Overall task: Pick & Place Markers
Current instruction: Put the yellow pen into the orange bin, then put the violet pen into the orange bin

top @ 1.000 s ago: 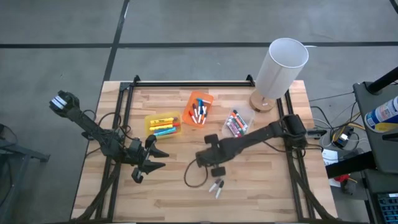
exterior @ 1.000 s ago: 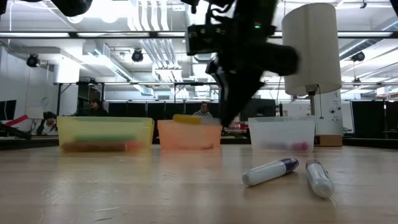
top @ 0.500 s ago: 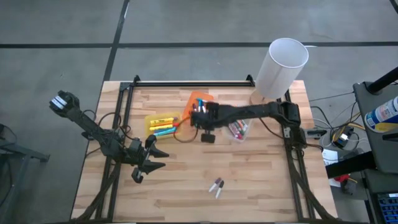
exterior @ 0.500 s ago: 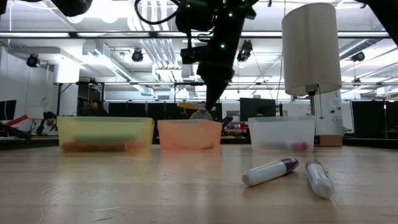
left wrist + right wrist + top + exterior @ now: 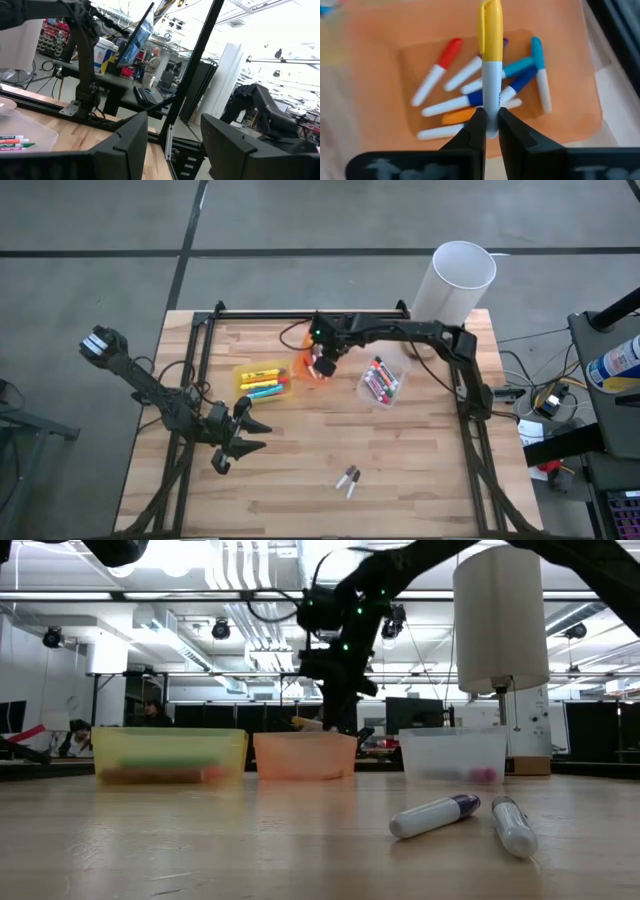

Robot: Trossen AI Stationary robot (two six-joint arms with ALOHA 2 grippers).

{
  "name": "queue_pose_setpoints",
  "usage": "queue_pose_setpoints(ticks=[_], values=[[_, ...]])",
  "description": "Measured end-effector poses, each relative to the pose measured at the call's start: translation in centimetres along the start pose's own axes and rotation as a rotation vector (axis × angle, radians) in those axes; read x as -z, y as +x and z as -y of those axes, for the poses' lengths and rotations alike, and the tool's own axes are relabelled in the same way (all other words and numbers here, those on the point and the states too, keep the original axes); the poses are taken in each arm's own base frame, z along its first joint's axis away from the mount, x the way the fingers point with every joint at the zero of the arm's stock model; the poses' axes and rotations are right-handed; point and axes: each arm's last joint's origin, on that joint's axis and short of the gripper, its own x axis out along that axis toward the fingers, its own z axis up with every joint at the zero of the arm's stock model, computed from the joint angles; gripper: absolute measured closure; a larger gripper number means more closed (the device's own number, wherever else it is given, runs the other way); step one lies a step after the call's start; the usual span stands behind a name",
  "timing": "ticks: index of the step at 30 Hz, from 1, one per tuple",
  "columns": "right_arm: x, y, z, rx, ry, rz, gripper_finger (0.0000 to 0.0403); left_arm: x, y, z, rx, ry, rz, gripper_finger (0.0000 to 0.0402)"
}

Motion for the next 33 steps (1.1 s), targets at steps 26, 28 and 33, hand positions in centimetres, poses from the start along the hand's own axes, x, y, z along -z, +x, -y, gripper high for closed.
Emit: queue_pose_setpoints(ticks=[26,28,33], values=[[0.9,-3.8,-6.8,-0.075,-0.256,-0.014,0.0227,0.0,0.0,0.0,0.000,0.005,0.000,0.0223],[1.2,-4.4,-8.1,-0.081,-0.272,-0.016,0.0231,0.0,0.0,0.0,0.000,0.004,0.000,0.0223],[2.4,-5.3,-10.4,-0.074,-0.295,-0.046,0.0240,0.0,0.0,0.0,0.000,0.003,0.000,0.0223]])
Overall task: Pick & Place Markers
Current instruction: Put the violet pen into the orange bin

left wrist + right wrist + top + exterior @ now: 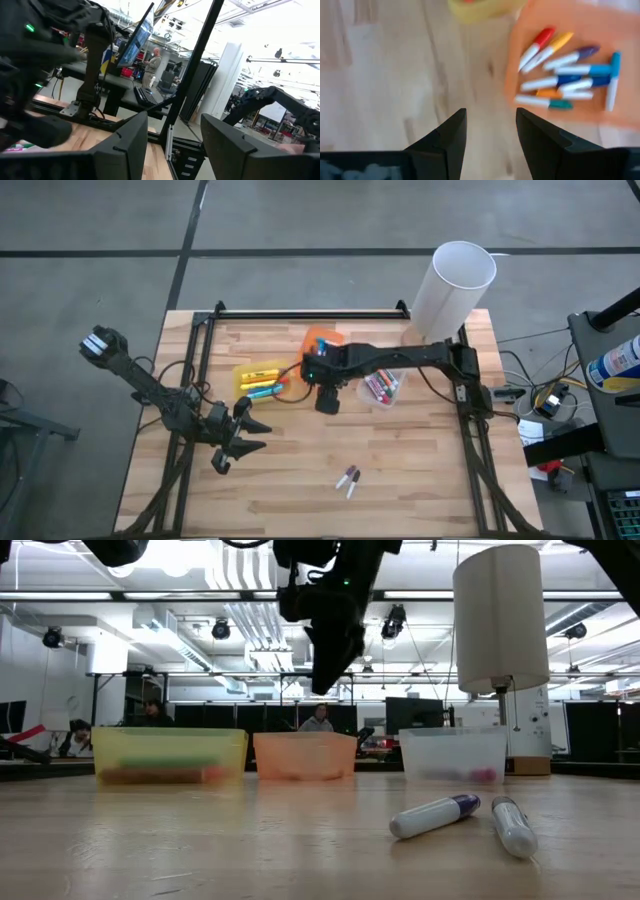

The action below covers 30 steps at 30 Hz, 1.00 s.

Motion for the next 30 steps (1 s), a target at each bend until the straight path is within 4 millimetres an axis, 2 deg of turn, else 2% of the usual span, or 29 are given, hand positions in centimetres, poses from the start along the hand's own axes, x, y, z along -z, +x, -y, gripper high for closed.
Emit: queue_pose_setpoints(ticks=[10,24,30], values=[[1.4,-0.2,-2.7,0.000,-0.014,-0.089,0.0260,0.0,0.0,0.0,0.000,0.002,0.000,0.0223],[1.6,-0.2,-3.1,-0.004,0.005,-0.100,0.0267,-0.1,0.0,0.0,0.001,0.002,0.002,0.0223],[1.9,-0.3,-4.1,-0.009,-0.027,-0.111,0.0264,0.0,0.0,0.0,0.001,0.002,0.002,0.0223]])
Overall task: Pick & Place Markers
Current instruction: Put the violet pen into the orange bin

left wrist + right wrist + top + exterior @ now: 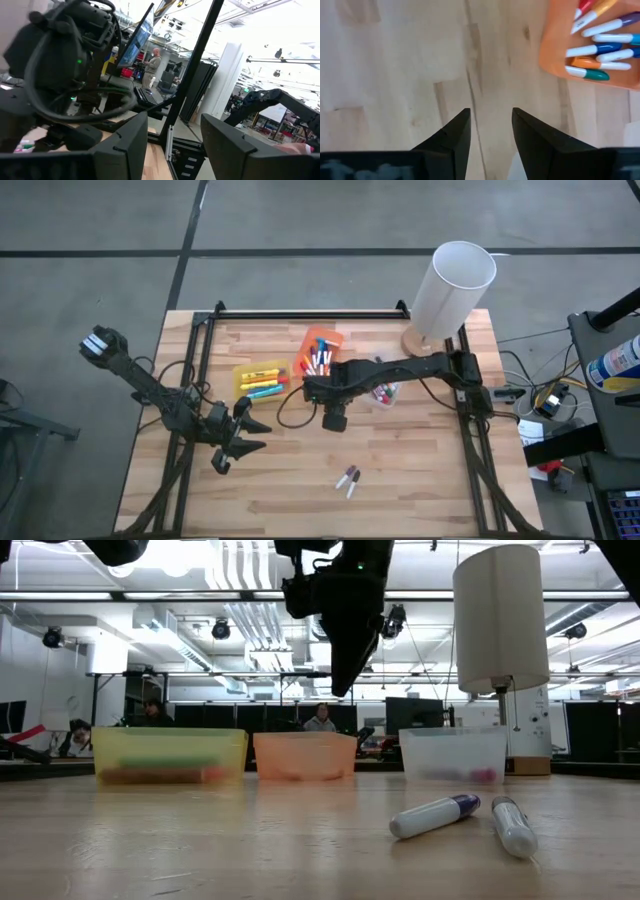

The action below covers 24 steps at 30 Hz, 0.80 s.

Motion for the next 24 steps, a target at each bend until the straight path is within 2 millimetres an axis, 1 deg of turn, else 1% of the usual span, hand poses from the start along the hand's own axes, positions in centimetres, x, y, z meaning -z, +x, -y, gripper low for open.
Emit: queue_pose_setpoints(ticks=[3,10,15,19,24], values=[[0.1,0.0,-0.4,-0.003,-0.016,-0.001,0.0269,0.0,0.0,0.0,0.000,0.000,0.000,0.0223],[0.2,0.0,-0.3,0.002,-0.013,-0.015,0.0280,0.0,0.0,0.0,0.000,0.000,0.000,0.0223],[0.6,-0.1,-0.7,0.003,-0.020,-0.043,0.0278,0.0,0.0,0.0,0.000,0.000,0.000,0.0223],[1.1,-0.3,-1.9,-0.003,-0.062,-0.062,0.0279,0.0,0.0,0.0,0.000,0.000,-0.001,0.0223],[1.8,-0.6,-4.3,-0.023,-0.215,-0.058,0.0286,0.0,0.0,0.0,-0.001,0.002,-0.001,0.0223]])
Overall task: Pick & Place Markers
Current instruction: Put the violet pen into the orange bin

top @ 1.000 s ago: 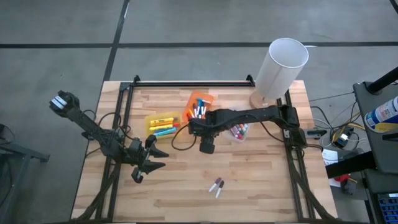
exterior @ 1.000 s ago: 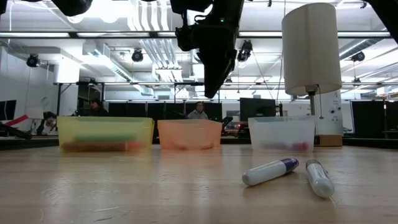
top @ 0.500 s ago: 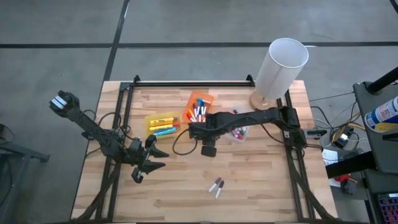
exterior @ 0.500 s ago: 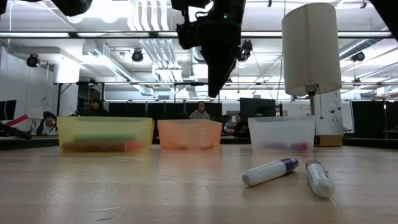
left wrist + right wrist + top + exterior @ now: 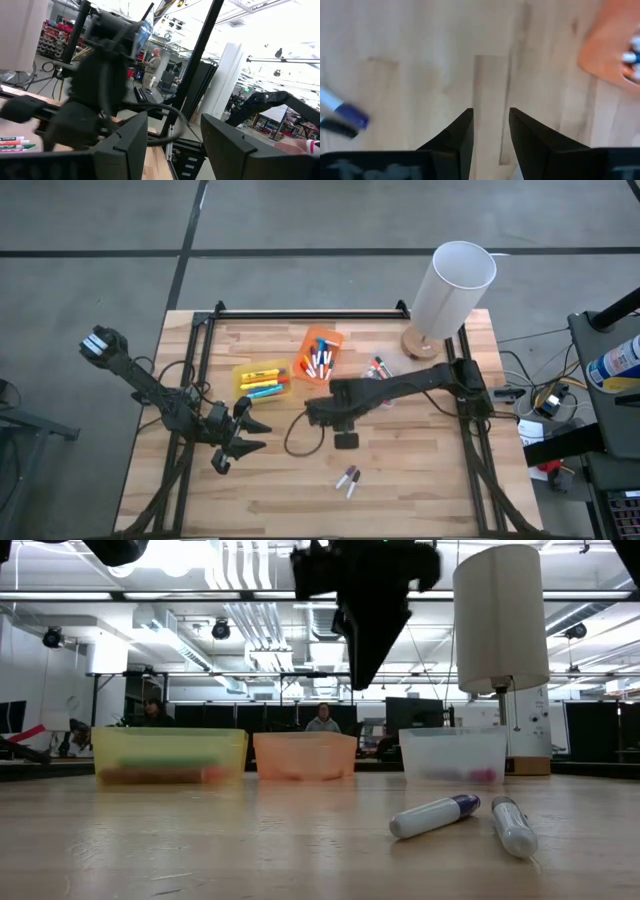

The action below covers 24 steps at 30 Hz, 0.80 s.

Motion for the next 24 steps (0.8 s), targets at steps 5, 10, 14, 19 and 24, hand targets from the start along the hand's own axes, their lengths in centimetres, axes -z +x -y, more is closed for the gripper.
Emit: queue_pose_setpoints(ticks=[5,10,14,19,24], values=[[0.5,-0.4,-3.4,-0.014,-0.152,0.006,0.0291,0.0,0.0,0.0,0.000,0.000,0.000,0.0223],[0.8,-0.6,-5.5,-0.018,-0.221,0.021,0.0291,0.0,0.0,0.0,0.000,0.000,0.000,0.0223],[0.0,-0.5,-6.0,-0.029,-0.158,0.112,0.0295,0.0,0.0,0.0,0.000,-0.001,0.000,0.0223],[0.2,-0.5,-6.1,-0.062,-0.152,0.091,0.0298,0.0,0.0,0.0,0.000,-0.019,0.000,0.0223],[0.5,-0.5,-6.7,-0.075,-0.160,0.077,0.0287,0.0,0.0,0.0,0.000,-0.018,0.000,0.0223]])
